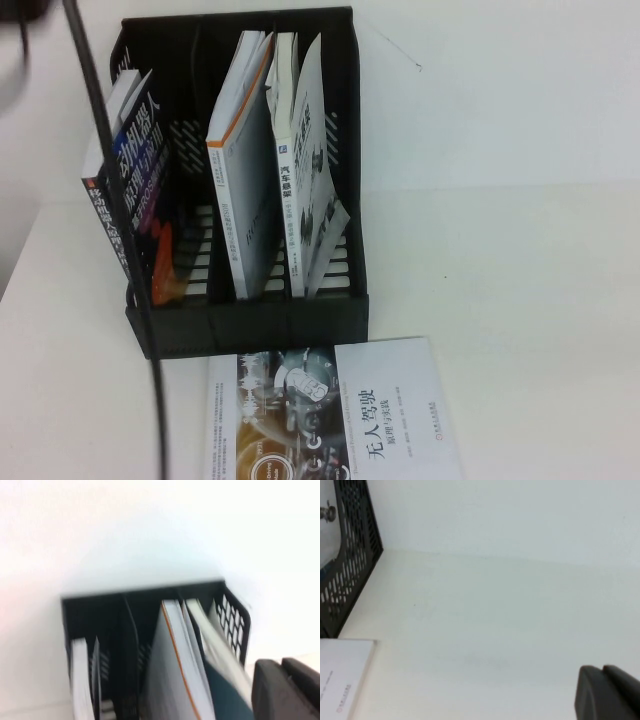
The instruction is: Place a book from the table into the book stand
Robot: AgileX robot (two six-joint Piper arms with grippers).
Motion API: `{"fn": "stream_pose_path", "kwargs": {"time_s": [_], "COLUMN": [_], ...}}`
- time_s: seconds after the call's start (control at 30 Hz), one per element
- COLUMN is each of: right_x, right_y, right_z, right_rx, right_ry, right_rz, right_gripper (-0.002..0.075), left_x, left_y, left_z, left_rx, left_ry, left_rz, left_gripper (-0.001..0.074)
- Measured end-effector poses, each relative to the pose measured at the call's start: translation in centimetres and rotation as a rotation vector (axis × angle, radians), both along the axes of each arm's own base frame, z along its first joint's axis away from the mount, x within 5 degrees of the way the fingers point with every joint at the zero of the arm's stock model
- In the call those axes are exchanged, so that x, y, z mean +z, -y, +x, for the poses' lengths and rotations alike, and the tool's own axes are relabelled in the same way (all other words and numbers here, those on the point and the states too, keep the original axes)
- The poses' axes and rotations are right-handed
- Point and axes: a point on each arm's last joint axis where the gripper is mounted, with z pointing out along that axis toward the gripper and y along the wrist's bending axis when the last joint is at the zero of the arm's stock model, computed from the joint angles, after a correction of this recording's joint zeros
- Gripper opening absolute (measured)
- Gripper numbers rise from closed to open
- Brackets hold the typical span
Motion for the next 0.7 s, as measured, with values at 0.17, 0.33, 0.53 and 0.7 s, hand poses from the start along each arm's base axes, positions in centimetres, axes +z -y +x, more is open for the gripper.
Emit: {"fn": "stream_pose_path", "kwargs": {"time_s": [0.17, 0.33, 0.53, 0.7], "right_x": [-4.0, -6.2, -6.8, -6.9], "right_y": [0.4, 0.1, -0.2, -0.1], "right_z": [-0.8, -0.7, -0.5, -0.6], "right_rx": [-0.028, -0.026, -0.013, -0.02], "right_ry": [-0.028, -0.025, -0.026, -0.035], "right_rz": [0.07, 0.144, 0.146, 0.142], "right_gripper": [0.0005, 0.0005, 0.0005, 0.0005], "left_x": [-7.3, -13.4, -16.6, -16.6], "left_y": [-0.7, -1.4, -1.6, -1.6], "left_z": [-2.1, -3.5, -3.9, -3.8], "left_rx": [0.008, 0.024, 0.032, 0.035], "left_ry": [0.03, 0.047, 0.027, 0.045], "left_rz": [-0.028, -0.02, -0.012, -0.017], "left_gripper": [0.0, -0.0001, -0.0002, -0.0002]}}
